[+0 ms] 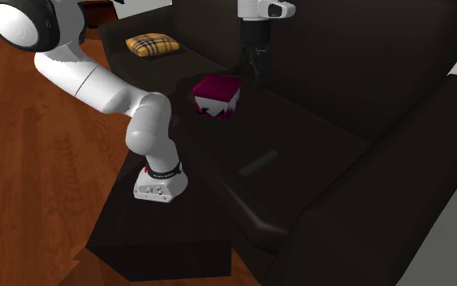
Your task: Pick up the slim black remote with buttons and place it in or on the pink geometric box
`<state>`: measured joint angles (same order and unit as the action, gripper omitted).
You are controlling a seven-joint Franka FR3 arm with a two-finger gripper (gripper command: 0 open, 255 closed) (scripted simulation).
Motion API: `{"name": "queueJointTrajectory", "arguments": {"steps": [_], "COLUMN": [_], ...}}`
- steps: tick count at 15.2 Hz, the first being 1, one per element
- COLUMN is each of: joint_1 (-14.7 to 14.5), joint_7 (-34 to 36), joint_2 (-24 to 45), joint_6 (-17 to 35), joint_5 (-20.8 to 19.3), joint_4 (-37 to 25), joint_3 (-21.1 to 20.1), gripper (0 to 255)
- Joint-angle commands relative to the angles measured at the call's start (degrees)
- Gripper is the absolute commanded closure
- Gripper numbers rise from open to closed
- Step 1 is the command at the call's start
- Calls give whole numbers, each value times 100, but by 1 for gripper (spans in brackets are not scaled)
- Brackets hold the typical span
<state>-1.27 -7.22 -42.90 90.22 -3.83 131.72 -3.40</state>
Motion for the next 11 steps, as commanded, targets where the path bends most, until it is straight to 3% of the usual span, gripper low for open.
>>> {"name": "queueJointTrajectory", "arguments": {"steps": [1, 11], "joint_1": [0, -189], "joint_7": [0, -997], "joint_2": [0, 309], "joint_6": [0, 1868], "joint_5": [0, 21], "joint_4": [0, 1667], "joint_3": [0, 629], "gripper": [0, 0]}}
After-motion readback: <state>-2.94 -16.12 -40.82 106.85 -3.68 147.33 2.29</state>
